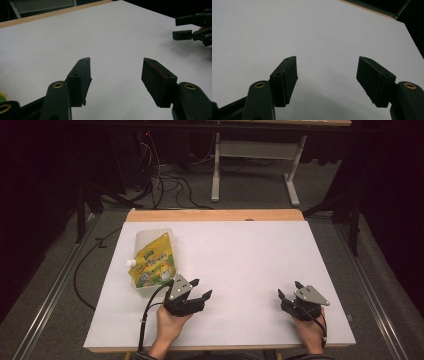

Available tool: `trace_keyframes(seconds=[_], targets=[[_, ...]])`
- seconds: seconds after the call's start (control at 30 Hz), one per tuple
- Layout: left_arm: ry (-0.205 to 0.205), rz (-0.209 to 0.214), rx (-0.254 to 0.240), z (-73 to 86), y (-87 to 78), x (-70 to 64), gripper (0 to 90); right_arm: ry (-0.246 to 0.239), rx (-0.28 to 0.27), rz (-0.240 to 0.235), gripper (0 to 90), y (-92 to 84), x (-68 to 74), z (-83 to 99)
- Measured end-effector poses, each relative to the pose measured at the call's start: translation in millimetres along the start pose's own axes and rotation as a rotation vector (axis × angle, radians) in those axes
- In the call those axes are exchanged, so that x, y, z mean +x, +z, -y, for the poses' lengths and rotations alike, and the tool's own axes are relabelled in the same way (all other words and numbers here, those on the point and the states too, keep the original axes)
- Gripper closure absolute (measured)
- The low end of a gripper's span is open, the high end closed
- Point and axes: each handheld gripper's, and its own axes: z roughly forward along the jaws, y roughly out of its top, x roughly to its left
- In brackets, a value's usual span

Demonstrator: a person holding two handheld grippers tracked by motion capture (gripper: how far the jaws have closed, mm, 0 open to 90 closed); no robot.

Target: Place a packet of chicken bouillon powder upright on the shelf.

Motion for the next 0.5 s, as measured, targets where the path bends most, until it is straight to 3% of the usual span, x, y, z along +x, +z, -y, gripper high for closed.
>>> trace_keyframes(seconds=[0.5], targets=[[-0.015,0.007,0.008,0.5,18.4,-1.9,40.8,-0.001,-0.001,-0.003,33.5,-0.2,-0.7,-0.1]])
